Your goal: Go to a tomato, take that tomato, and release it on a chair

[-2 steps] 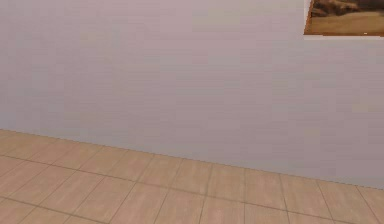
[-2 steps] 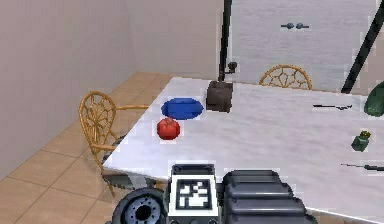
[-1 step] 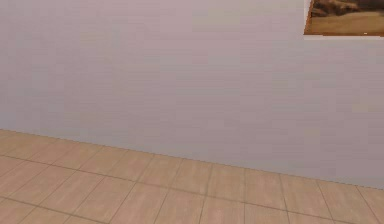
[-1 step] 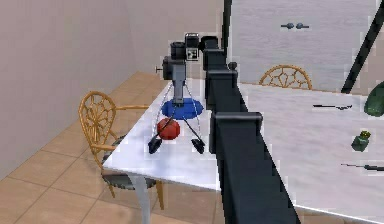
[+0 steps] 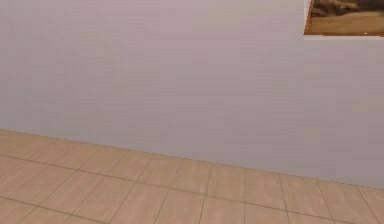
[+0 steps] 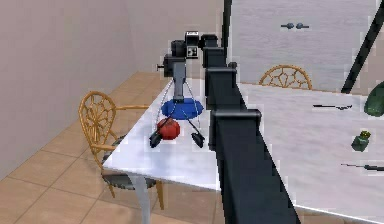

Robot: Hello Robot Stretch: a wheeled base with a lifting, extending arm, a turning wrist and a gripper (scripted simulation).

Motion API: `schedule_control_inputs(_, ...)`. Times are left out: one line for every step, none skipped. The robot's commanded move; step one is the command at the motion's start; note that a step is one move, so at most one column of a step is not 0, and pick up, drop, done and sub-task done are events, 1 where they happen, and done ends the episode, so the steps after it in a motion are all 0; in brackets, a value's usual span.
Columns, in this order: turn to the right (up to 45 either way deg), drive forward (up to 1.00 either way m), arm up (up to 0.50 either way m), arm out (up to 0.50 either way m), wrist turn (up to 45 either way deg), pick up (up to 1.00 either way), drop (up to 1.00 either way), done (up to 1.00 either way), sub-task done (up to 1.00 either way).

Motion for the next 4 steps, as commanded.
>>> schedule_control_inputs(0.0, 0.00, 0.00, 0.00, 45.0, 0.00, 0.00, 0.00, 0.00)
schedule_control_inputs(0.0, 0.00, 0.00, 0.00, 45.0, 0.00, 0.00, 0.00, 0.00)
schedule_control_inputs(0.0, 0.00, 0.00, 0.00, 45.0, 0.00, 0.00, 0.00, 0.00)
schedule_control_inputs(0.0, 0.00, 0.00, 0.00, 21.0, 0.00, 0.00, 0.00, 0.00)
